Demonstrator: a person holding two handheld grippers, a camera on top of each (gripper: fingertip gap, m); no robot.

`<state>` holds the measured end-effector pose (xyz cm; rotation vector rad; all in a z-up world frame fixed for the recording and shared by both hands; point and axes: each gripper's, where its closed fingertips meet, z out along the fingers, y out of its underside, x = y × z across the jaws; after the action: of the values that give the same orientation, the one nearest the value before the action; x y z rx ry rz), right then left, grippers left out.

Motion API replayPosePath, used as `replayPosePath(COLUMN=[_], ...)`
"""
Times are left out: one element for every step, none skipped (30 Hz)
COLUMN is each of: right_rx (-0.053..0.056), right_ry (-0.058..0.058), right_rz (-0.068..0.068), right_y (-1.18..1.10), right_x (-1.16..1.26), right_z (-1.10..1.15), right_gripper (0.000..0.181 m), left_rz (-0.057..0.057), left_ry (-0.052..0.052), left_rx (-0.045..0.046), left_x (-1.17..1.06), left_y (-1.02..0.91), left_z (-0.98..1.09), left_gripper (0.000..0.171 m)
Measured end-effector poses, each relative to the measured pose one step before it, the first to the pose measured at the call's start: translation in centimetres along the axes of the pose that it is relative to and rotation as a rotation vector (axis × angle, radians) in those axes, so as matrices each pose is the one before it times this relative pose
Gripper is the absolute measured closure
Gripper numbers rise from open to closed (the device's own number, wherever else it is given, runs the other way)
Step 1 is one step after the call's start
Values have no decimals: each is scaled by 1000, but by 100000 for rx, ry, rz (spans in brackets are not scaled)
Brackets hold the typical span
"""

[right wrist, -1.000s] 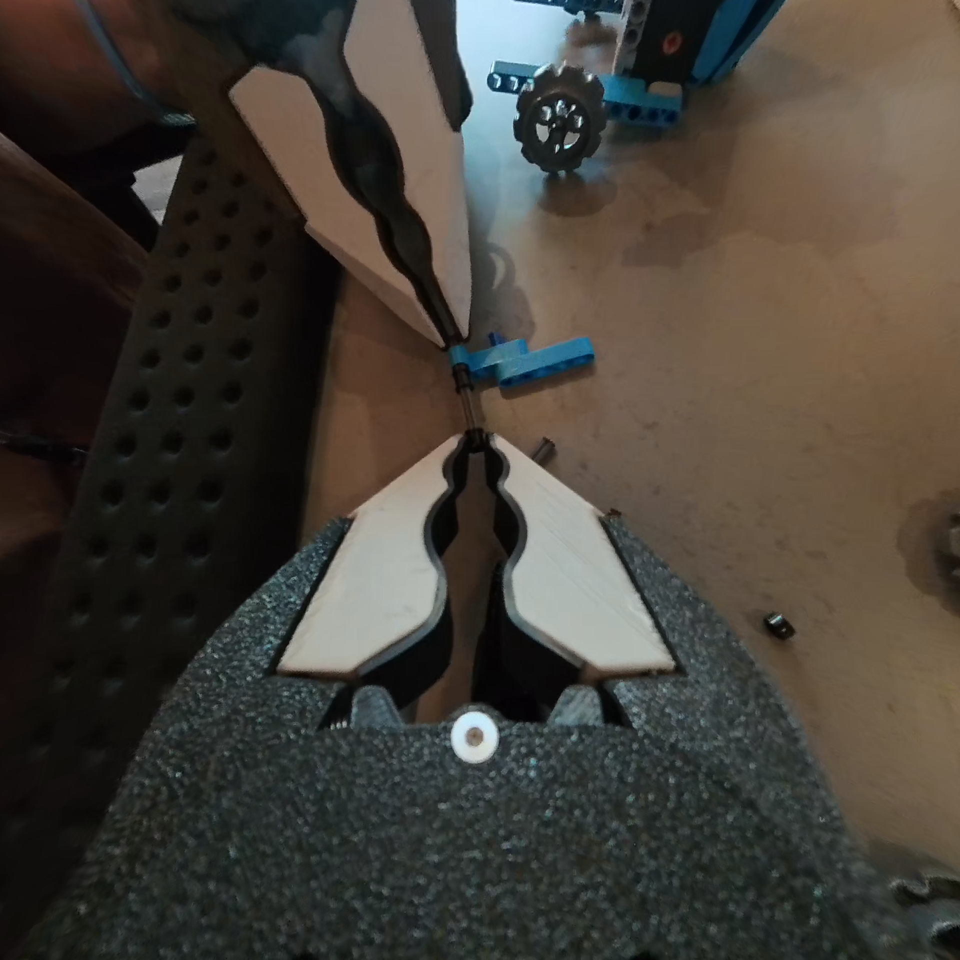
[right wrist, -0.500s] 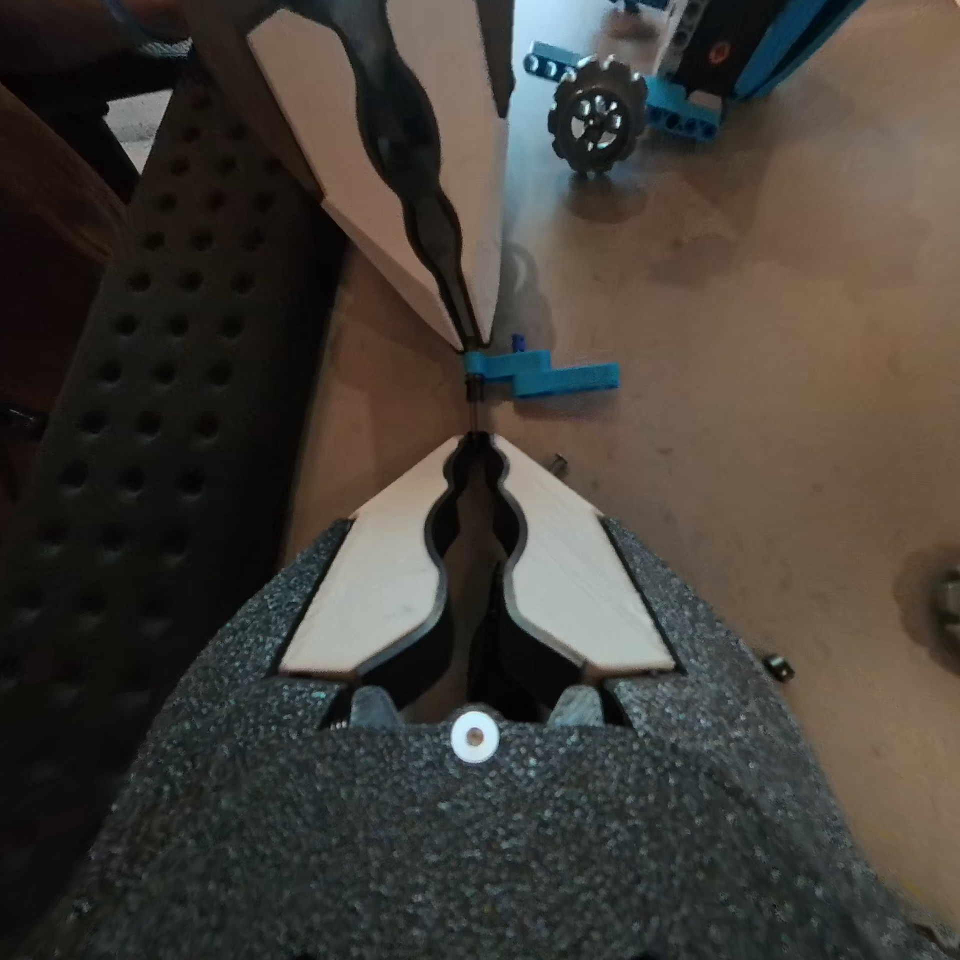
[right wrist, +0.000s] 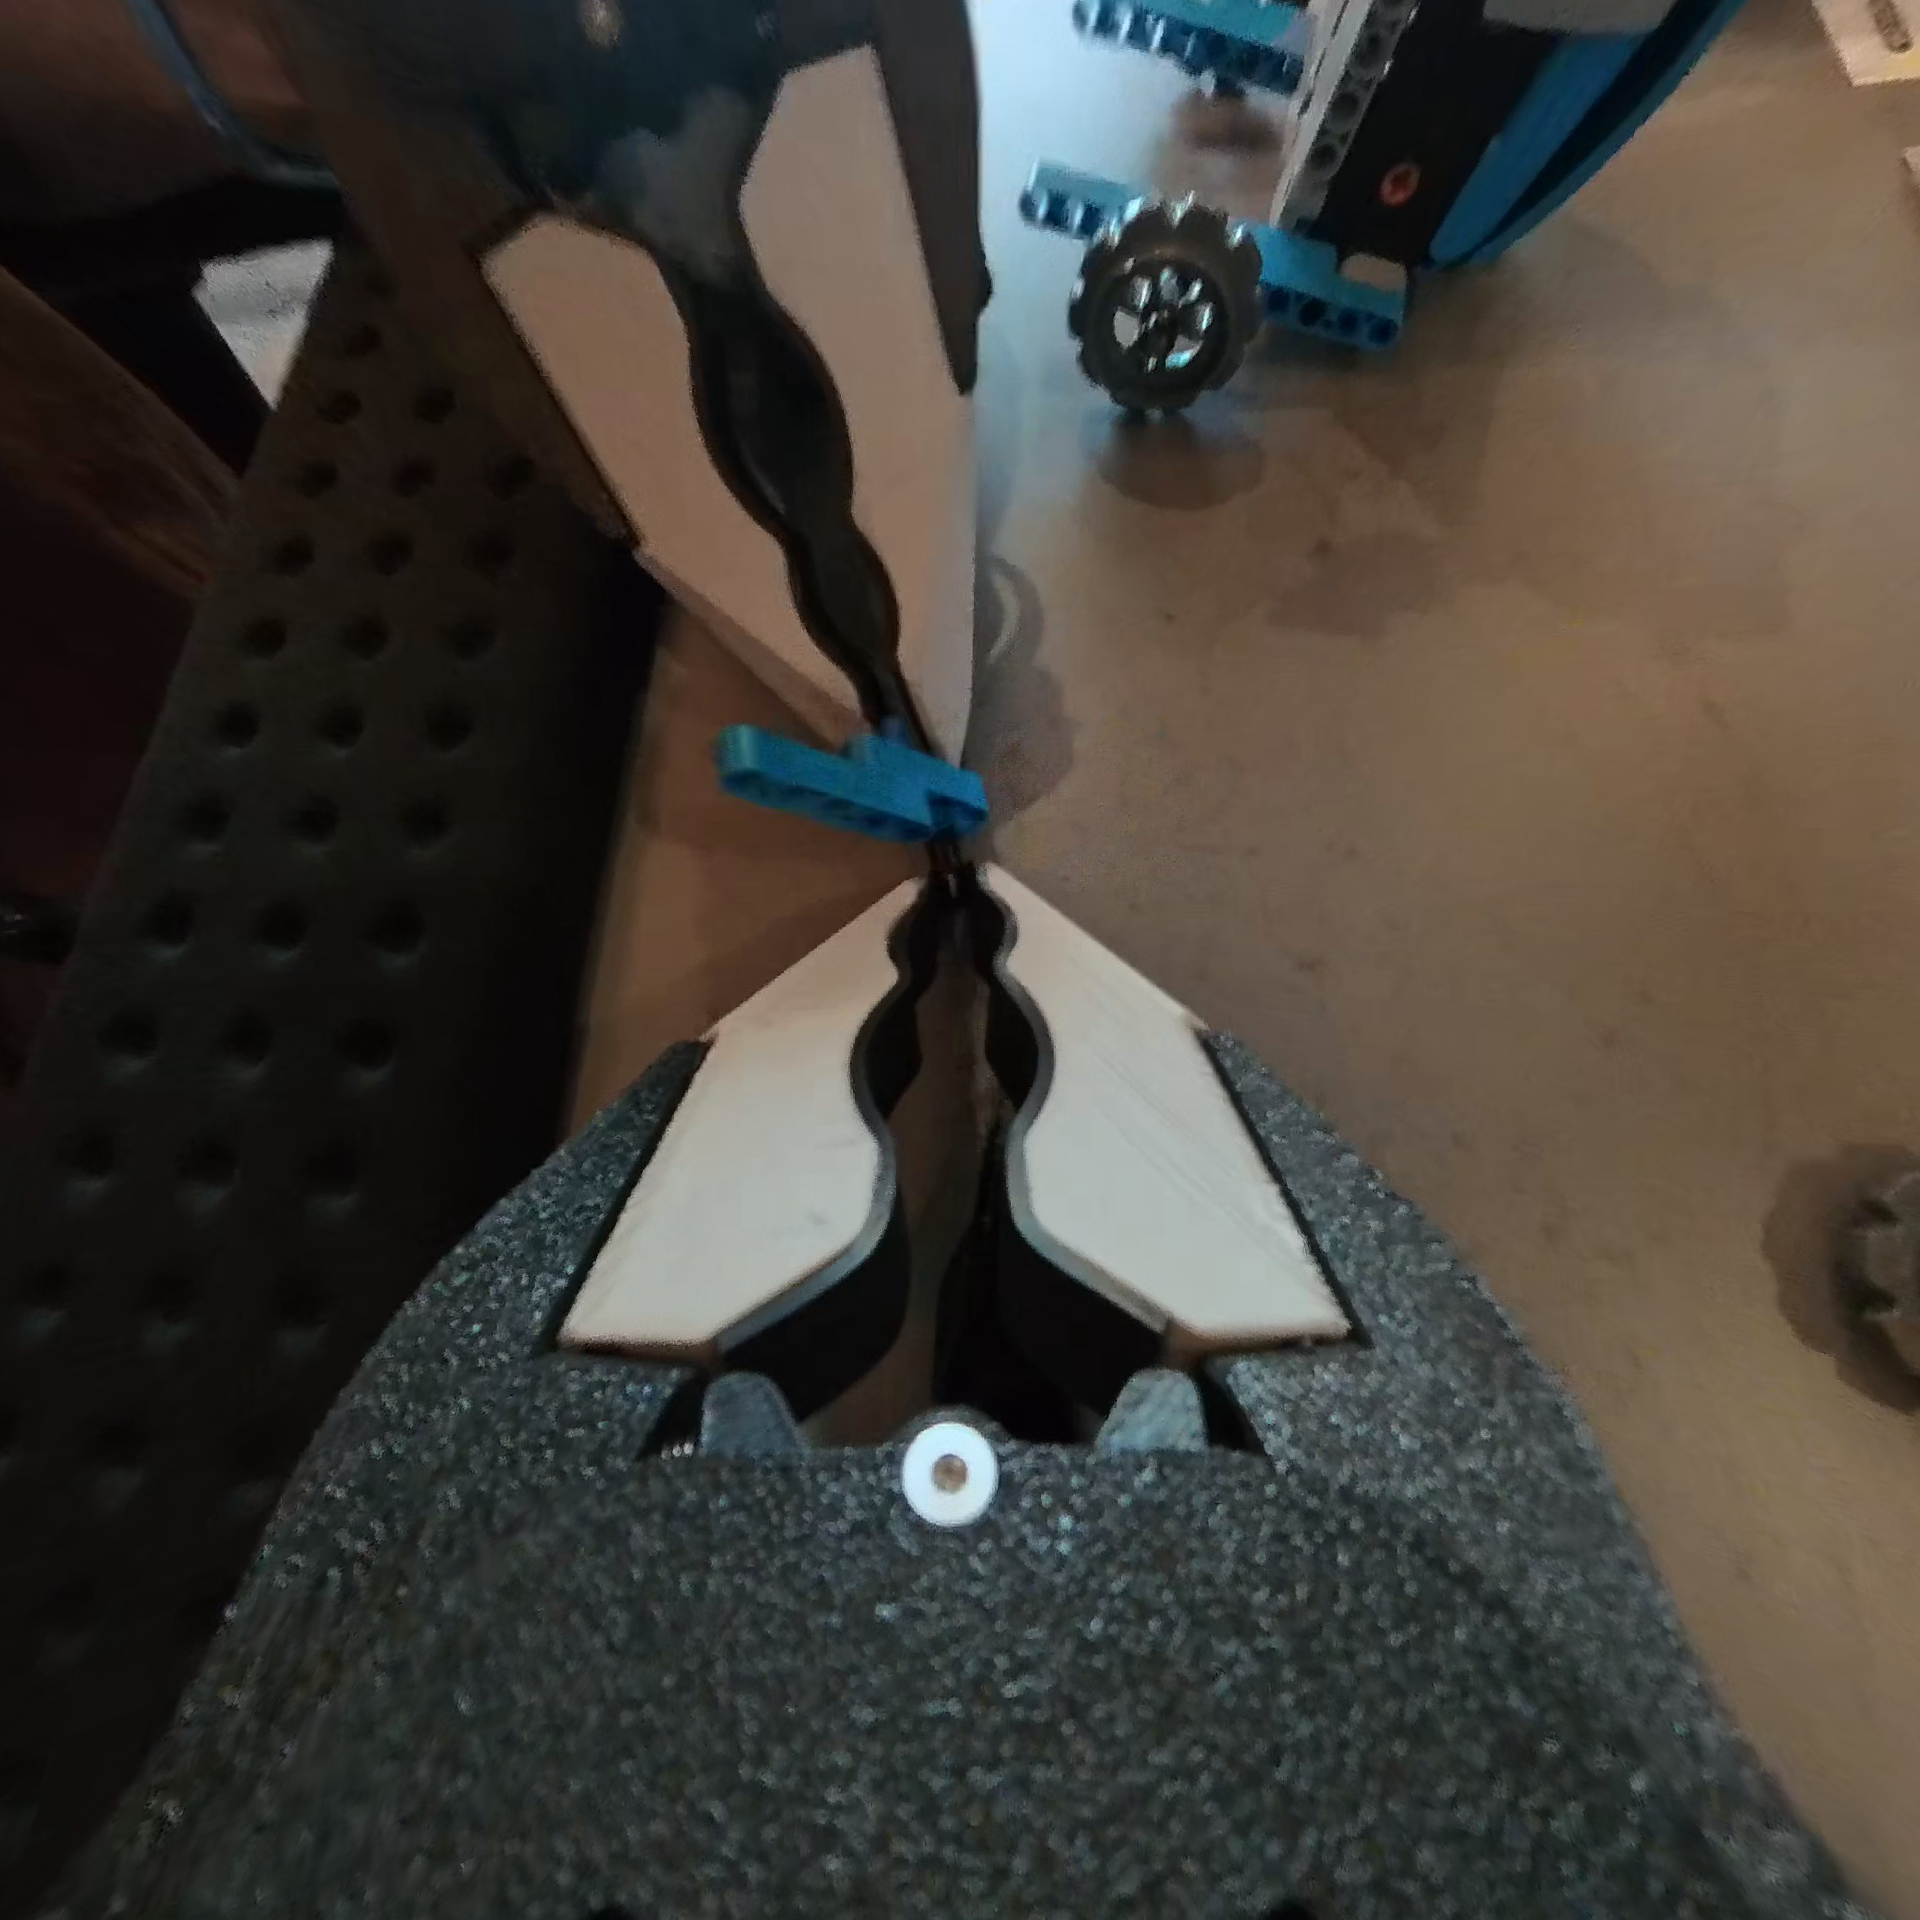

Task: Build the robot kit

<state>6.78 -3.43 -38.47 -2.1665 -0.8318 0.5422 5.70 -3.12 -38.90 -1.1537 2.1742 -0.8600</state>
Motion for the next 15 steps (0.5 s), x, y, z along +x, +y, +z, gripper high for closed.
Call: replayPosePath(right_rx=[3375,5719,1638,-4747,-3072,838,1697,1734,1817,2518,2535,1547,1246,1946,933], right_ry=[336,-2499,-347,3646,2303,-770,-1095,1857,1993,740,-554,-2146,-4588,-4212,-1604], right_rz=[700,378,789,-5067,-3657,382,2766,3579,2518,1730,2066,2432,2346,1680,-419], right_y=[-595,-968,-605,471,380,-99,-24,122,106,16,10,104,-19,-310,-272], right_x=[34,-474,-248,241,83,-152,96,685,683,402,136,-183,-691,-773,-459], right_z=[-295,-144,140,250,95,-224,-467,-693,-793,-749,-564,-262,-6,98,223], right_gripper=[177,181,181,181,180,180,180,180,180,181,181,173,160,154,153], left_rz=[1221,937,795,343,-376,-817,-1055,-1043,-616,-412,-823,-1387,-1529,-1196,-675], left_ry=[-215,1962,1052,-436,-217,-90,-6,377,280,-7,373,819,1008,929,592], left_rx=[613,619,-437,-87,397,771,1409,1327,1168,1288,1346,1166,901,701,547], left_x=[78,364,230,-13,-65,-98,-112,-60,-28,-55,-31,-32,-25,-4,11], left_y=[-108,-199,-26,5,-48,-90,-164,-165,-144,-156,-162,-144,-109,-83,-73], left_z=[-8,70,111,15,-57,-85,-160,-143,-127,-150,-142,-134,-104,-81,-58], left_gripper=[170,170,169,169,170,170,169,169,169,169,169,169,169,169,169])
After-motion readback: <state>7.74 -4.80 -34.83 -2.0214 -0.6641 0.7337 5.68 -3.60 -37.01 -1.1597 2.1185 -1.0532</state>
